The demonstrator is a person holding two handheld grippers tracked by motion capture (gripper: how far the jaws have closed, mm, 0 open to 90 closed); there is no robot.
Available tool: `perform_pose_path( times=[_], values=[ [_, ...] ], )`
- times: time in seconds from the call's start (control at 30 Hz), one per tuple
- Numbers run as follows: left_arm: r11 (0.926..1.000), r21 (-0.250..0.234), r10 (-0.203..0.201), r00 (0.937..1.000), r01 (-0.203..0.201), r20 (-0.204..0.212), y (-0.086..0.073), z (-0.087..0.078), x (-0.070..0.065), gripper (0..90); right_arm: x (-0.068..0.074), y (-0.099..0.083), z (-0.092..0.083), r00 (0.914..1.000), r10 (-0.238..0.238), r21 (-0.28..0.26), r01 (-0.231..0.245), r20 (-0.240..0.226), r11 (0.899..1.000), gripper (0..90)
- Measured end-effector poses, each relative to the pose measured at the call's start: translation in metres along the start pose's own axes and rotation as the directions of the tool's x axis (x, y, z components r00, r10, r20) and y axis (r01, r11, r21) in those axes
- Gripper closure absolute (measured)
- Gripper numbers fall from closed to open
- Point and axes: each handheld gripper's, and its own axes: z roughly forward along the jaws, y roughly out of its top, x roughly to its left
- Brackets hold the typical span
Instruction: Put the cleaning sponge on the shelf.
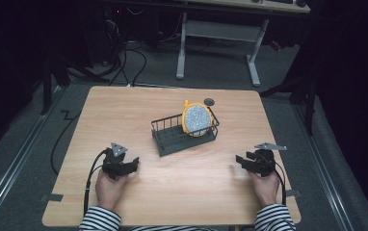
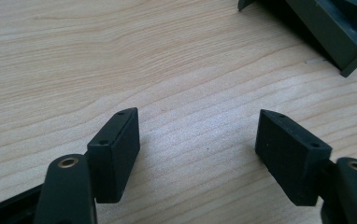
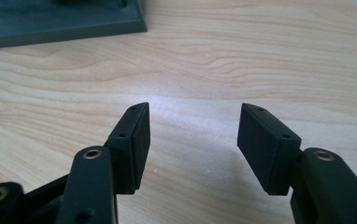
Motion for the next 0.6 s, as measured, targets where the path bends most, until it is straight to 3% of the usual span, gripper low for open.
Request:
perform_pose_path(
  times=[0.27, 0.4, 0.6],
  values=[
    [1.0000, 0.001, 0.000, 1.0000, 0.000, 0.000, 0.000, 0.000, 0.000, 31.4, 0.004, -0.015, 0.007, 0.9981, -0.035, 0.006, 0.035, 0.050, 0.999, 42.9],
    [1.0000, 0.001, -0.001, 1.0000, 0.001, -0.003, 0.000, 0.000, -0.001, 31.4, 0.013, -0.025, 0.007, 0.9878, -0.104, -0.012, 0.106, 0.116, 0.994, 43.0],
    [1.0000, 0.001, -0.002, 1.0000, 0.002, -0.003, 0.000, -0.001, -0.001, 31.4, 0.014, -0.025, 0.007, 0.9872, -0.109, -0.011, 0.111, 0.117, 0.994, 42.5]
  ],
)
